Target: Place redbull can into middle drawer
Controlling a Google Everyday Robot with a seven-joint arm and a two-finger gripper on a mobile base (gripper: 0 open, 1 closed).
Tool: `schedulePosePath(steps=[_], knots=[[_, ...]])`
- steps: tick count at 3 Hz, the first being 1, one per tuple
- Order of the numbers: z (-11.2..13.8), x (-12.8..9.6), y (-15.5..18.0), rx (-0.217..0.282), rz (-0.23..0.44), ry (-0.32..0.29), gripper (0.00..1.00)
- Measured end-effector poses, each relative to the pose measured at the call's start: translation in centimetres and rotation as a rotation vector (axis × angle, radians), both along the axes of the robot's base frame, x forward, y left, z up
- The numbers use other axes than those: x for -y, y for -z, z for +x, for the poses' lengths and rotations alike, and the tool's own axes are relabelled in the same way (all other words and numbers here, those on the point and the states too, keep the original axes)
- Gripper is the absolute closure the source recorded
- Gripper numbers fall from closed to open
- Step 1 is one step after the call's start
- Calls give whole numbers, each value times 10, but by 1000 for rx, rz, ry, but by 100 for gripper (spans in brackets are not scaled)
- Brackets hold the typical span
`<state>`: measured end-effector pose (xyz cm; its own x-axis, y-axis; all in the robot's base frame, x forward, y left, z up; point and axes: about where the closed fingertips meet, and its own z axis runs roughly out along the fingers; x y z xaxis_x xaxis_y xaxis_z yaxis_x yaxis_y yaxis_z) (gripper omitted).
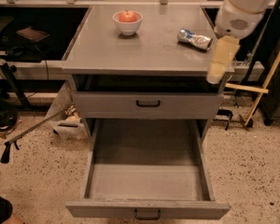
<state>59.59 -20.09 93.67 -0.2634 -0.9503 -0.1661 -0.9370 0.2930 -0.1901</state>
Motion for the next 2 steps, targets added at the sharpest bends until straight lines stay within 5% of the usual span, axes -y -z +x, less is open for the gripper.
schedulePosePath(steps=[1, 2], knots=[[71, -39, 29, -51, 31, 38, 0], [131, -34, 51, -12, 110, 210, 0]])
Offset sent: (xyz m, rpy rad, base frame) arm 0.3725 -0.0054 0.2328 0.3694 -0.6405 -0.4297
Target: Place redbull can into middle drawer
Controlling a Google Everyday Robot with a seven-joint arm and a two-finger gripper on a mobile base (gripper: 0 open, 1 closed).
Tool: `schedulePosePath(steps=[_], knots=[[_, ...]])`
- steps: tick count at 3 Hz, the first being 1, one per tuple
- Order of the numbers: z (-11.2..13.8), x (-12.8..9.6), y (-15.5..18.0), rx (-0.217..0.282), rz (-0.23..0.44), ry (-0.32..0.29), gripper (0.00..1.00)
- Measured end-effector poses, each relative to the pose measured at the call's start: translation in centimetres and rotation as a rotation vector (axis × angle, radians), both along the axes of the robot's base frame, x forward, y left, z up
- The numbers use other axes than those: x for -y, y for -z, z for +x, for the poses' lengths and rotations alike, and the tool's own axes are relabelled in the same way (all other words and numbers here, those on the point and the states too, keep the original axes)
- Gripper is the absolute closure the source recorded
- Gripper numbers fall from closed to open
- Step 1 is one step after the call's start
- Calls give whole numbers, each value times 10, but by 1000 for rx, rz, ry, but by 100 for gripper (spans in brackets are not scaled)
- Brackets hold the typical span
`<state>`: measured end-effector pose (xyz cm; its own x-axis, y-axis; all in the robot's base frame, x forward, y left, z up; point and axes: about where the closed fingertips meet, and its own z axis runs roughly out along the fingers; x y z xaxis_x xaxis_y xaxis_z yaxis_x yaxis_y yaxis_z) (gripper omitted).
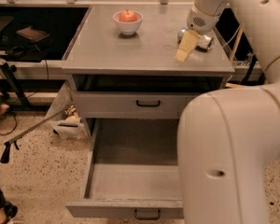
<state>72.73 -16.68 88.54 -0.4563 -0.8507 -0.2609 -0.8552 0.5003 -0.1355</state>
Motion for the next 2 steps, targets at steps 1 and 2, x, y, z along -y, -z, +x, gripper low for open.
schedulePosePath(steps=[1, 2], knots=[[57, 13, -36, 206, 118, 171, 0], [79, 4, -76, 340, 162, 181, 0]])
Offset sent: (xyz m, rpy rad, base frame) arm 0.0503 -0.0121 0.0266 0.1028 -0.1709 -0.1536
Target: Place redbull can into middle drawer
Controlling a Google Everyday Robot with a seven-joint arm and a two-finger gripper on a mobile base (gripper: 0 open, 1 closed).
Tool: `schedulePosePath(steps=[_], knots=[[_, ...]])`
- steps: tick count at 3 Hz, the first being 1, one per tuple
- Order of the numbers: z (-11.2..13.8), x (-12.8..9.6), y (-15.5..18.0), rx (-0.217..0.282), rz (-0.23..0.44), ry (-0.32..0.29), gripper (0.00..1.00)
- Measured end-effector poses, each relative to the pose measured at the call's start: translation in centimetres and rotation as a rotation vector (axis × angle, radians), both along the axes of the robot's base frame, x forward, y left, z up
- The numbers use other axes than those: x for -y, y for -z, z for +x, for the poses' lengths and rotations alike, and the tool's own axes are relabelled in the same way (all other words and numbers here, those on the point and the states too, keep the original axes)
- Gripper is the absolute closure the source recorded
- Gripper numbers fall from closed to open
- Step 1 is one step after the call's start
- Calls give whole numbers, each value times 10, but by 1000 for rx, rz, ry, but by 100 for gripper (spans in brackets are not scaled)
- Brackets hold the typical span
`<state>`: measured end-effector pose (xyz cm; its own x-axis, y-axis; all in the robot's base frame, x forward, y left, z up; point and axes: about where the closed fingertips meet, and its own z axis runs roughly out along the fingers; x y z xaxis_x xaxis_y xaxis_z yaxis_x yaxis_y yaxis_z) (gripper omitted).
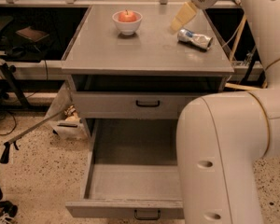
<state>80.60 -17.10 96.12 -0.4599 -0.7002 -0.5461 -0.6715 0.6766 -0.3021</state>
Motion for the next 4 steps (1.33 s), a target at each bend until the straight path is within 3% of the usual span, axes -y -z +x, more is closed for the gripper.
schedulePosePath(steps=[1, 2, 3, 4], knots=[[3, 2, 3, 4, 10, 5, 0], [20, 14, -4, 61, 53, 78, 0], [33, 41, -22, 133, 118, 209, 0], [28, 53, -9, 77, 116, 307, 0]])
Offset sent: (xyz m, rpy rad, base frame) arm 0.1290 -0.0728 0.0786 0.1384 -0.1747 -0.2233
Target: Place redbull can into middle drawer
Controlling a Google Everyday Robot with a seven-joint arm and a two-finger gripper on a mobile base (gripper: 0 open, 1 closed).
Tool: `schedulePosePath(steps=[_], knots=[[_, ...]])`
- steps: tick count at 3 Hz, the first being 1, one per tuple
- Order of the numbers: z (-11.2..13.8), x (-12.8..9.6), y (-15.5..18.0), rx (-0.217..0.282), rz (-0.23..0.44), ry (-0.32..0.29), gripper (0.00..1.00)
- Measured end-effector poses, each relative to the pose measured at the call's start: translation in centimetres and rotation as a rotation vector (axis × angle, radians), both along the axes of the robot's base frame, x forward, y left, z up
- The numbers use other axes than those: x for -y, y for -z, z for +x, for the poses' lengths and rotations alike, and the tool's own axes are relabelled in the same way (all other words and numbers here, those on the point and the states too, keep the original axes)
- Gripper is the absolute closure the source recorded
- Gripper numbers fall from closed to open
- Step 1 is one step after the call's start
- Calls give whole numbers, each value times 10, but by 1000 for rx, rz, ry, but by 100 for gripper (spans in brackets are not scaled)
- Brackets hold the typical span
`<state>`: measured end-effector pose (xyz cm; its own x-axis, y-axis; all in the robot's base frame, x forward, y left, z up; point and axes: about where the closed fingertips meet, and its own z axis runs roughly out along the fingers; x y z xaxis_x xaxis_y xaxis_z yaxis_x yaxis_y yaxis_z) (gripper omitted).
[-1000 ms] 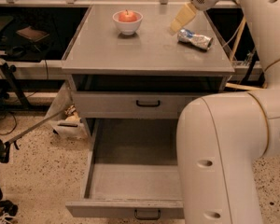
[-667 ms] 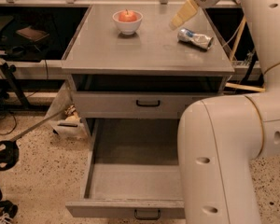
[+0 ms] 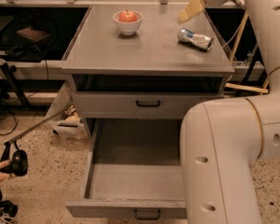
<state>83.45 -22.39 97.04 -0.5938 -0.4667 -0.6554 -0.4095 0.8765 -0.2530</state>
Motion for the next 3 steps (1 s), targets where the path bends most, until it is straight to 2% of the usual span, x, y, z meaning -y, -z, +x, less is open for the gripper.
schedulePosePath(steps=[1, 2, 3], knots=[[-19, 9, 46, -167, -29, 42, 0], [-27, 18, 77, -255, -28, 78, 0], [-26, 18, 80, -255, -21, 76, 0]])
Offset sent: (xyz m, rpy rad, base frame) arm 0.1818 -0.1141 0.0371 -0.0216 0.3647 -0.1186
